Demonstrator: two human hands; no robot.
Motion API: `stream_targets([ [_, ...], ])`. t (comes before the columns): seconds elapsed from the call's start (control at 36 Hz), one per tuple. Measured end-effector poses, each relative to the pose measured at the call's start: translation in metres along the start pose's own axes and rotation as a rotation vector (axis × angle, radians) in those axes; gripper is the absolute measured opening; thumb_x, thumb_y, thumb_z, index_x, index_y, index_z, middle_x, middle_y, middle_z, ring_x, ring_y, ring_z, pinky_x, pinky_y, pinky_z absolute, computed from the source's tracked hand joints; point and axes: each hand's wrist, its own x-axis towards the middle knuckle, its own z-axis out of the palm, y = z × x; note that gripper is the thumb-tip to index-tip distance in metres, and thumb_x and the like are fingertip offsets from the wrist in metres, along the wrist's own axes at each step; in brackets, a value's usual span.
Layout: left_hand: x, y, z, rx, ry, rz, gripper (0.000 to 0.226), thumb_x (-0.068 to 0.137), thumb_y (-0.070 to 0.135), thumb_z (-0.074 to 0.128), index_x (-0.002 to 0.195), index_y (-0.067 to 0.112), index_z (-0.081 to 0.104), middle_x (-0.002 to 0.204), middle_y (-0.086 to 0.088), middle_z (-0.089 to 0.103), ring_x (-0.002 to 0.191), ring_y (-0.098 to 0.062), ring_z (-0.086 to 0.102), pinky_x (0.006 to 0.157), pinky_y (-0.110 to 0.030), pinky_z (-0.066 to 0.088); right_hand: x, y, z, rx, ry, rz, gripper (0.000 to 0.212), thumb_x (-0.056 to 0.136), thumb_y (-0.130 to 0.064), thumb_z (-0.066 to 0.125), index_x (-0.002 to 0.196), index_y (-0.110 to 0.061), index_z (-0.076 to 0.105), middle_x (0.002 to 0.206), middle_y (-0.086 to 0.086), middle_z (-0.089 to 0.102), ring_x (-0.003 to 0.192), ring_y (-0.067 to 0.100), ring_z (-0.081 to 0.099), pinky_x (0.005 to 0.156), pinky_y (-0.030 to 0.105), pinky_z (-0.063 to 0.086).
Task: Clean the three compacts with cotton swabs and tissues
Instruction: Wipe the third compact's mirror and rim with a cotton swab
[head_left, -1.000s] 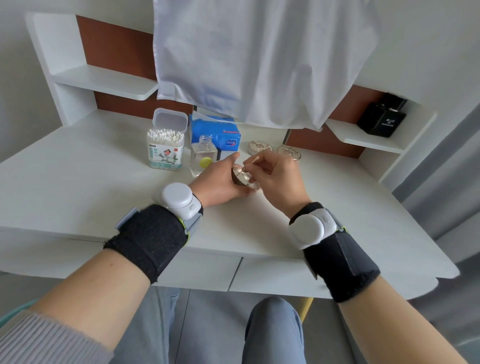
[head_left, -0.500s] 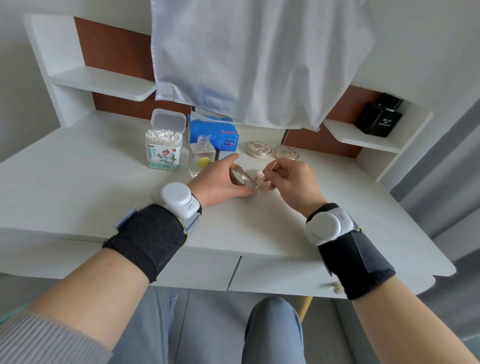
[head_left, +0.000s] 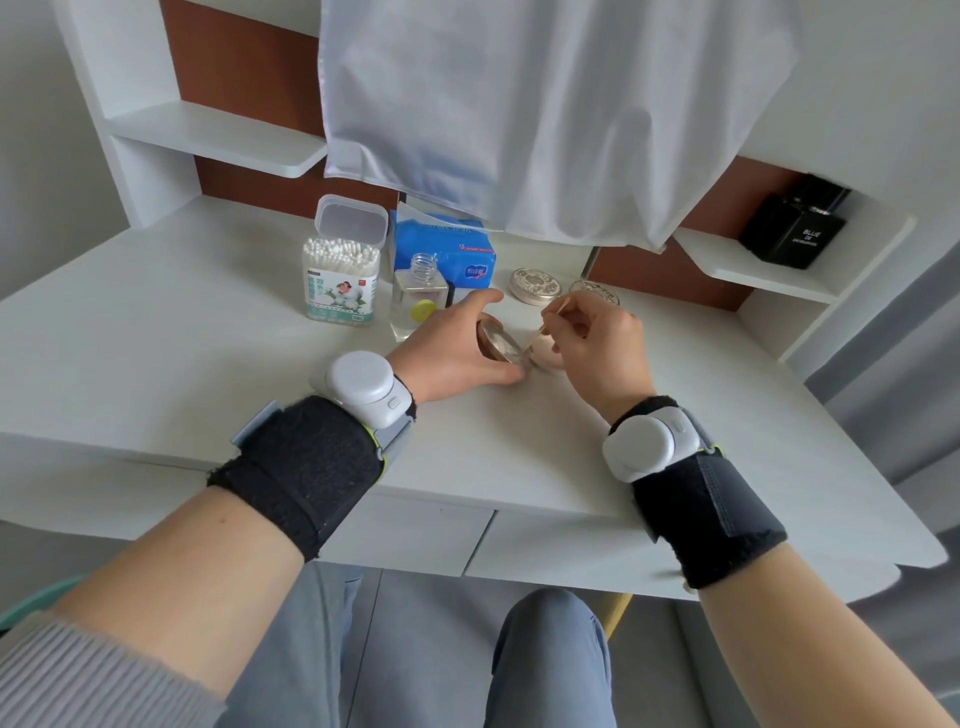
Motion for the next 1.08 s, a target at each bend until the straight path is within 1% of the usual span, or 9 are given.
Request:
stream_targets([
  [0.14, 0.001, -0.002, 0.000, 0.004, 0.002, 0.003, 0.089, 0.068, 0.039, 0.081, 0.143, 0.027, 0.035, 0.129, 0.002, 0.056, 0.115, -0.015, 0.054, 0.102, -0.029, 0.041, -0.002, -0.001, 0.000, 0.035, -0.044, -0.017, 0.011, 0.085, -0.007, 0.061, 0.079, -0.016, 0.062, 0.070, 0.000, 0.065, 0.065, 0.015, 0.060, 0.069, 0.027, 0.050],
  [0.28, 0.001, -0.001, 0.001, 0.009, 0.005, 0.008, 0.088, 0.068, 0.038, 0.081, 0.143, 0.028, 0.035, 0.128, 0.002, 0.055, 0.116, -0.014, 0.052, 0.100, -0.024, 0.039, -0.002, 0.002, 0.001, -0.008, -0.048, -0.053, 0.008, 0.085, -0.007, 0.061, 0.082, -0.014, 0.064, 0.067, -0.009, 0.061, 0.069, 0.017, 0.061, 0.070, 0.027, 0.048],
  [0.42, 0.001, -0.001, 0.001, 0.004, 0.001, 0.012, 0.087, 0.068, 0.038, 0.081, 0.142, 0.029, 0.036, 0.128, 0.002, 0.055, 0.117, -0.014, 0.051, 0.099, -0.025, 0.039, -0.002, 0.003, 0.002, 0.022, 0.003, -0.080, 0.011, 0.086, -0.008, 0.061, 0.081, -0.018, 0.062, 0.074, -0.001, 0.066, 0.068, 0.018, 0.063, 0.069, 0.025, 0.048],
  [0.56, 0.002, -0.001, 0.001, 0.004, -0.015, 0.018, 0.087, 0.069, 0.039, 0.081, 0.142, 0.030, 0.035, 0.126, 0.003, 0.056, 0.109, -0.015, 0.056, 0.098, -0.026, 0.041, -0.001, 0.004, 0.004, 0.021, -0.018, -0.088, 0.008, 0.085, -0.008, 0.062, 0.083, -0.015, 0.065, 0.075, -0.002, 0.067, 0.068, 0.015, 0.062, 0.069, 0.022, 0.048],
  [0.72, 0.002, -0.001, 0.000, 0.022, -0.008, 0.016, 0.086, 0.069, 0.038, 0.082, 0.142, 0.026, 0.037, 0.128, 0.002, 0.057, 0.115, -0.014, 0.054, 0.102, -0.028, 0.041, 0.001, 0.010, 0.007, -0.080, -0.097, -0.113, 0.012, 0.090, -0.015, 0.056, 0.084, -0.017, 0.066, 0.082, -0.006, 0.070, 0.077, 0.016, 0.061, 0.075, 0.034, 0.048],
  [0.78, 0.002, -0.001, 0.000, 0.026, -0.005, 0.011, 0.087, 0.068, 0.038, 0.082, 0.142, 0.025, 0.038, 0.129, 0.002, 0.057, 0.120, -0.014, 0.051, 0.103, -0.028, 0.040, 0.000, 0.008, 0.007, -0.089, -0.110, -0.133, 0.012, 0.091, -0.014, 0.054, 0.086, -0.016, 0.064, 0.082, -0.006, 0.069, 0.078, 0.017, 0.062, 0.076, 0.035, 0.049],
  [0.89, 0.002, 0.000, 0.001, 0.024, -0.006, 0.000, 0.086, 0.068, 0.038, 0.082, 0.141, 0.023, 0.039, 0.123, 0.004, 0.060, 0.114, -0.012, 0.055, 0.101, -0.027, 0.042, -0.002, 0.006, 0.005, -0.101, -0.128, -0.159, 0.012, 0.092, -0.012, 0.052, 0.084, -0.013, 0.061, 0.073, -0.009, 0.063, 0.069, 0.010, 0.054, 0.069, 0.025, 0.042],
  [0.97, 0.000, 0.003, 0.001, 0.002, -0.009, -0.002, 0.083, 0.069, 0.033, 0.082, 0.140, 0.022, 0.040, 0.118, 0.009, 0.060, 0.106, -0.006, 0.058, 0.093, -0.018, 0.041, -0.002, 0.005, 0.004, -0.046, -0.121, -0.140, 0.013, 0.092, -0.010, 0.051, 0.082, -0.013, 0.060, 0.067, -0.007, 0.061, 0.062, 0.008, 0.052, 0.065, 0.022, 0.041],
  [1.08, -0.002, 0.006, -0.001, 0.015, -0.004, 0.006, 0.081, 0.069, 0.032, 0.082, 0.139, 0.021, 0.042, 0.119, 0.008, 0.060, 0.103, -0.007, 0.059, 0.093, -0.019, 0.043, -0.002, 0.003, 0.002, 0.047, -0.082, -0.127, 0.012, 0.092, -0.011, 0.054, 0.083, -0.010, 0.061, 0.069, -0.006, 0.064, 0.061, -0.003, 0.054, 0.063, 0.011, 0.040],
])
